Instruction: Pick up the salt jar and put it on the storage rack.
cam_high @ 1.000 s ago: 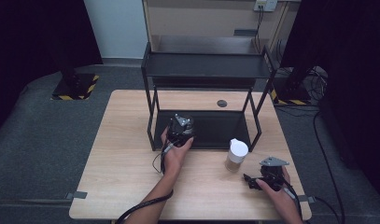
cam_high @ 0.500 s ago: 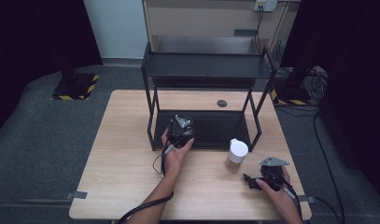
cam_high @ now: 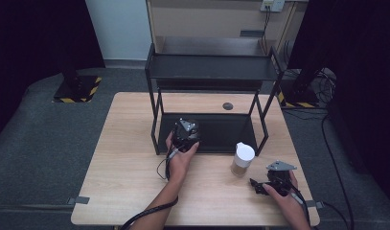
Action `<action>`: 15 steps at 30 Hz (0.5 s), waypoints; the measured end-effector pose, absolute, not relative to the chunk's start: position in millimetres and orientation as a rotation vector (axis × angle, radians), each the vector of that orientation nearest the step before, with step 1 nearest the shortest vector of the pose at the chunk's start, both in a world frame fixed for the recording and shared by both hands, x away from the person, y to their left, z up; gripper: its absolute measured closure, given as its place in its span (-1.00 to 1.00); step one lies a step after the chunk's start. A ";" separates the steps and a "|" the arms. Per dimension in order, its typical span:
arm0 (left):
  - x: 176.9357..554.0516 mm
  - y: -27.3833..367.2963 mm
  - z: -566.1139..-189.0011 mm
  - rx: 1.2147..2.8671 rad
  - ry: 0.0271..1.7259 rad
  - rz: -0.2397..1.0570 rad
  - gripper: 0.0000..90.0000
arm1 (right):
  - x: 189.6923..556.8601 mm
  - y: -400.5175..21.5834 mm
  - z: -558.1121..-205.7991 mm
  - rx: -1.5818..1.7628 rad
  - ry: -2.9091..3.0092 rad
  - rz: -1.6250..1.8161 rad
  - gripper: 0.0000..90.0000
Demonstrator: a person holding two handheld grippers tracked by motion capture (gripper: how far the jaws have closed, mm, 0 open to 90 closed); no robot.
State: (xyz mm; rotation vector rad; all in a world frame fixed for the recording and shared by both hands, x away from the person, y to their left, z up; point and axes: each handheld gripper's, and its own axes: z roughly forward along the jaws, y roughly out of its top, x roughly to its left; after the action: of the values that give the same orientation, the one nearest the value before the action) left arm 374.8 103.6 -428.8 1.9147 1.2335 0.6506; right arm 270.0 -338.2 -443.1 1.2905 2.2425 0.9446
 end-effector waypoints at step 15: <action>370.1 98.1 -421.0 1.938 1.231 0.655 -0.81 | 270.0 -338.1 -443.1 1.290 2.243 0.944 -0.97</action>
State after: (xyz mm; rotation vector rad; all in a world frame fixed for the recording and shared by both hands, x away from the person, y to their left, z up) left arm 370.1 98.1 -421.0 1.9384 1.2312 0.6552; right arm 270.0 -338.1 -443.1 1.2899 2.2426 0.9443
